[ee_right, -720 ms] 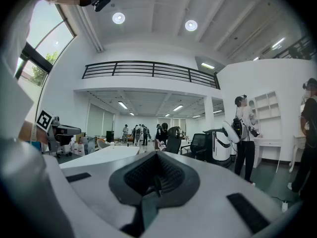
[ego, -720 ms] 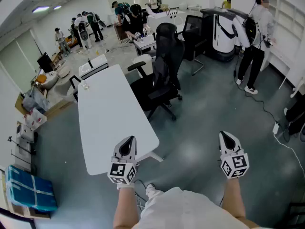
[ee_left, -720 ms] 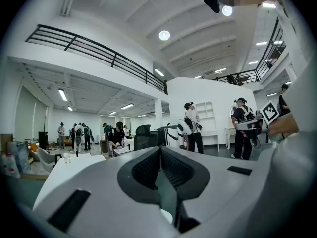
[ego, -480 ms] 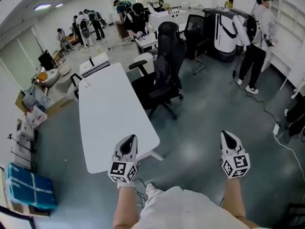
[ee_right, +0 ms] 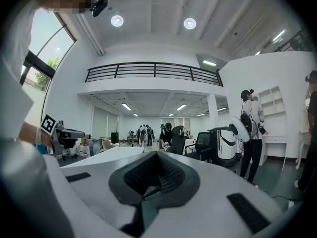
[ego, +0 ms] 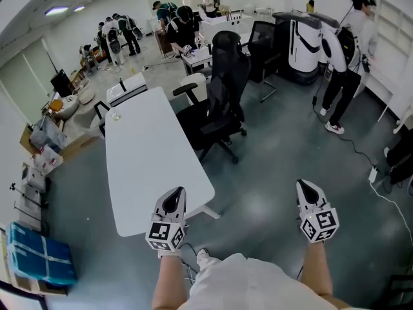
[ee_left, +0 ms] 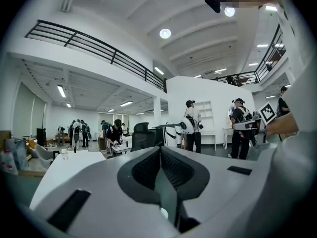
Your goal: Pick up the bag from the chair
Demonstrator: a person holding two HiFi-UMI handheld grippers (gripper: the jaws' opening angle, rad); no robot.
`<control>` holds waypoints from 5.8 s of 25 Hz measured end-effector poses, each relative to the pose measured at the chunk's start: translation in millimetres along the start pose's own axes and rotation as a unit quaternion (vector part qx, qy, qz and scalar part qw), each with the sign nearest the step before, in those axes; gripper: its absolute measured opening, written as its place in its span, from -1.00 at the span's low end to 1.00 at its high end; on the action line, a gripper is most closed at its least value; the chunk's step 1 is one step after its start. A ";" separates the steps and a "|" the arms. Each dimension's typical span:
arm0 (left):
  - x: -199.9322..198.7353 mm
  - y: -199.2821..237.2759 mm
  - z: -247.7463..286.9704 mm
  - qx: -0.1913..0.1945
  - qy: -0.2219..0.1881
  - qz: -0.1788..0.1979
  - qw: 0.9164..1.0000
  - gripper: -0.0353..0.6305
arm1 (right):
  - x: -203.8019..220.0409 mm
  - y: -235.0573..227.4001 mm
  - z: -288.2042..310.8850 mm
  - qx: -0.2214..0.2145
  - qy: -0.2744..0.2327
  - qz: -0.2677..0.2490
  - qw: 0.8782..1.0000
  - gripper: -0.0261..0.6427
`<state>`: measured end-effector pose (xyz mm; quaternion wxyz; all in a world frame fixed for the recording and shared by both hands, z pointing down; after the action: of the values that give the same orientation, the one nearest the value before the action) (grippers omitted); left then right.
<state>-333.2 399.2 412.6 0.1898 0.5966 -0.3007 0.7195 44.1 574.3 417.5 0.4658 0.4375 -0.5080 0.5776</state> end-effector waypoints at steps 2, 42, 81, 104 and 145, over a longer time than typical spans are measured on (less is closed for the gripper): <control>1.3 -0.6 -0.9 0.004 0.002 -0.003 1.000 -0.81 | -1.8 -2.1 -1.9 0.000 -0.005 0.002 1.000 -0.87; 12.6 46.8 122.4 -0.006 -0.018 -0.052 0.998 -0.81 | -3.2 -73.9 98.5 0.023 0.023 0.010 0.999 -0.86; -0.7 124.8 436.2 -0.170 0.021 -0.054 0.984 -0.81 | -70.2 -244.8 532.6 -0.173 0.076 -0.034 0.981 -0.86; 17.4 210.5 498.2 -0.244 0.038 -0.080 0.966 -0.81 | -63.2 -196.8 712.6 -0.267 0.100 -0.031 0.958 -0.86; 55.4 353.4 572.4 -0.225 0.038 -0.078 0.971 -0.81 | -32.6 -135.2 858.7 -0.239 0.123 -0.026 0.963 -0.86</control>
<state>-142.4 -246.9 455.1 0.3853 0.5326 -0.3999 0.6387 210.7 -275.8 496.6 0.6307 0.2521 -0.5581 0.4767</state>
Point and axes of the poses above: the fingertips, and each gripper's own axes: z forward along the fingers, y to its left, x out of its underside, the point moved 6 cm from there along -z, backward along the fingers, and after that the axes turned 10 degrees about z, right-handed, at the moved point
